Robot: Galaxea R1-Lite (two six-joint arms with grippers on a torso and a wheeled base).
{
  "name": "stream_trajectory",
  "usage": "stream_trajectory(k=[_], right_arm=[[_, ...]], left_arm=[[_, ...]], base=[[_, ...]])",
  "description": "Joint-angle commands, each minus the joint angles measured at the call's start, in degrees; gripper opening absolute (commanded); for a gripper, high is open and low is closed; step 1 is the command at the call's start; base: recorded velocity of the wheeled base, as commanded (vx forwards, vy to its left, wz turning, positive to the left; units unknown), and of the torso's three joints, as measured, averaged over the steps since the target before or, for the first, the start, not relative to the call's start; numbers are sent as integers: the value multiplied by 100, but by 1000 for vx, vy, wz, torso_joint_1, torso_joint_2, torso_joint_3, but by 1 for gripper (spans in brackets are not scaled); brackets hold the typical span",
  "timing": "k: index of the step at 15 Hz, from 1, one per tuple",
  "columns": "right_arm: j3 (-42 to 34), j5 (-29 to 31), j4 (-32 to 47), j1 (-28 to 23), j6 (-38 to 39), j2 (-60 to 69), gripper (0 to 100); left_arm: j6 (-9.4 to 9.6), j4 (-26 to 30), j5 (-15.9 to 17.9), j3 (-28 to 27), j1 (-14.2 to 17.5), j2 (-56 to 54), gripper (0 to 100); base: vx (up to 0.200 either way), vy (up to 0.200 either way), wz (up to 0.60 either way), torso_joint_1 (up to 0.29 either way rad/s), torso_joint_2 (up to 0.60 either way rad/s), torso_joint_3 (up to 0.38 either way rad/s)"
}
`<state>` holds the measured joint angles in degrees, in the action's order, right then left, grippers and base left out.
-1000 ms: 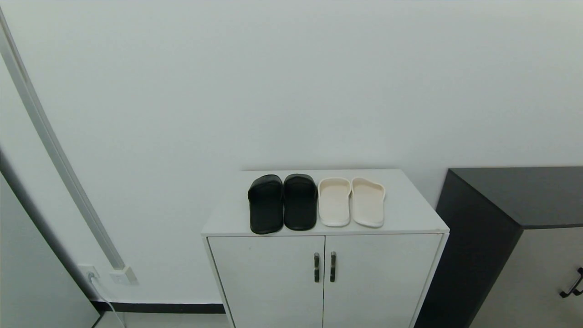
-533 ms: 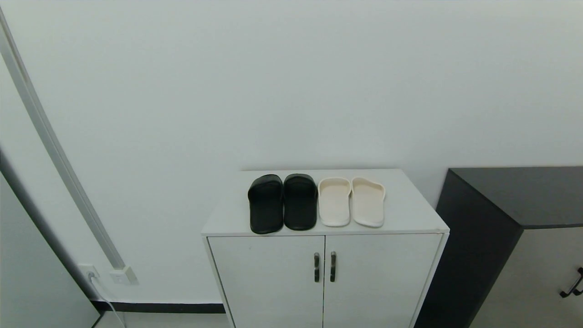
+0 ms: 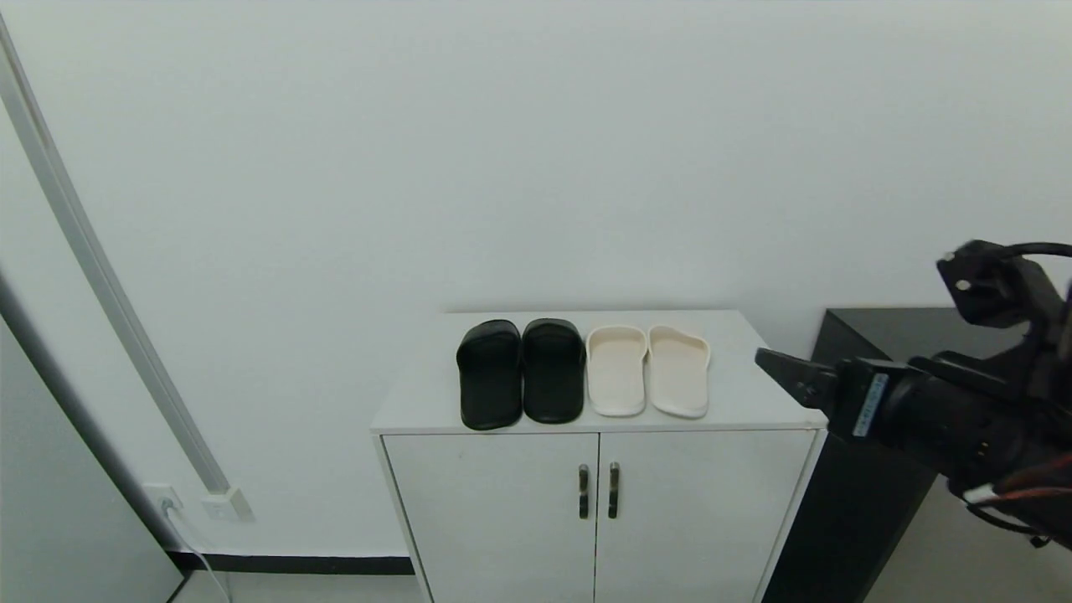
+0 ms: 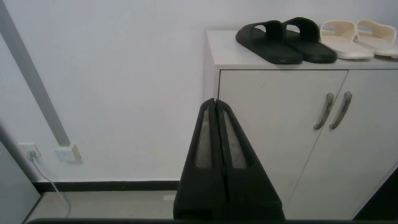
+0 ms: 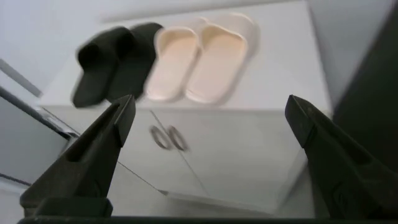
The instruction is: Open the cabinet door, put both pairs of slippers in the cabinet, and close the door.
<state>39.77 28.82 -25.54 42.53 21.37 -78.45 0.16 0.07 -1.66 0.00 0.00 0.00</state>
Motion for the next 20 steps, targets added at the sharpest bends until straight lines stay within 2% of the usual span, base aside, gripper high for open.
stream_trajectory(k=[1, 6, 10, 15, 17, 20], right_arm=[[831, 344, -21, 115, 34, -1454, 100], [2132, 722, -21, 53, 25, -3027, 100], [3292, 722, 67, -307, -45, -4082, 100], [4145, 651, 198, -536, -450, -4741, 100], [4549, 520, 576, -571, -467, -4926, 100], [4944, 476, 735, -615, -450, -5146, 100]], left_arm=[[2, 1, -1, 0, 9, 0, 0], [2, 1, -1, 0, 9, 0, 0], [2, 1, -1, 0, 9, 0, 0], [2, 1, -1, 0, 9, 0, 0], [2, 1, -1, 0, 18, 0, 0], [-7, 1, -1, 0, 9, 0, 0]], base=[[0, 0, 0, 0, 0, 0], [0, 0, 0, 0, 0, 0], [0, 0, 0, 0, 0, 0], [0, 0, 0, 0, 0, 0], [0, 0, 0, 0, 0, 0], [0, 0, 0, 0, 0, 0]])
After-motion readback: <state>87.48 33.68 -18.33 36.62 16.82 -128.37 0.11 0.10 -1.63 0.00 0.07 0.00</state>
